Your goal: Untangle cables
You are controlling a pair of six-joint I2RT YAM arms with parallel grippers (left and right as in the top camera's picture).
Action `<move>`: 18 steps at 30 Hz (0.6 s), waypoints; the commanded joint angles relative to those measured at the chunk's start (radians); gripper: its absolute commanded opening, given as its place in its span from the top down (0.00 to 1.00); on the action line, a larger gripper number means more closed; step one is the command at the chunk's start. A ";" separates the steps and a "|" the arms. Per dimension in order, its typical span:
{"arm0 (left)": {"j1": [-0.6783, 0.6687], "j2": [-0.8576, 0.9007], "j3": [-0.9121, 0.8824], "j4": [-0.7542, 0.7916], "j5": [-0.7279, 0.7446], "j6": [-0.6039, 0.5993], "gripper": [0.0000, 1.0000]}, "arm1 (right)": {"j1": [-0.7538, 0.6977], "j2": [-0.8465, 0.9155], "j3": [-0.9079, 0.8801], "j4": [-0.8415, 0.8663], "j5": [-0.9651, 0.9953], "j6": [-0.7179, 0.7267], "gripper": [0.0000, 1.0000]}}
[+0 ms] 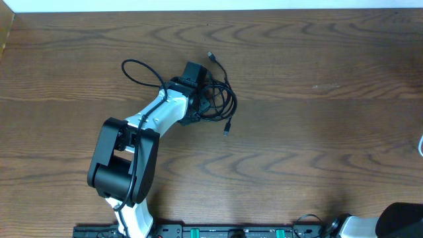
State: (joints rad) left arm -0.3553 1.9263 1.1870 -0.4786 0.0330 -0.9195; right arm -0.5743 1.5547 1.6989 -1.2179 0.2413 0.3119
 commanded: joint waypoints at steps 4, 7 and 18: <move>0.000 0.008 -0.005 -0.002 -0.023 0.002 0.59 | 0.034 0.029 -0.169 0.133 -0.415 -0.094 0.99; 0.000 0.008 -0.005 -0.002 -0.023 0.002 0.59 | 0.058 0.029 -0.246 0.156 -0.438 -0.100 0.99; 0.000 0.008 -0.005 -0.002 -0.023 0.002 0.59 | 0.030 0.027 -0.312 -0.021 0.040 0.188 0.99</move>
State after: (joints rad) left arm -0.3553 1.9263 1.1870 -0.4778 0.0265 -0.9195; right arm -0.5293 1.5898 1.3861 -1.2217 0.0956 0.3687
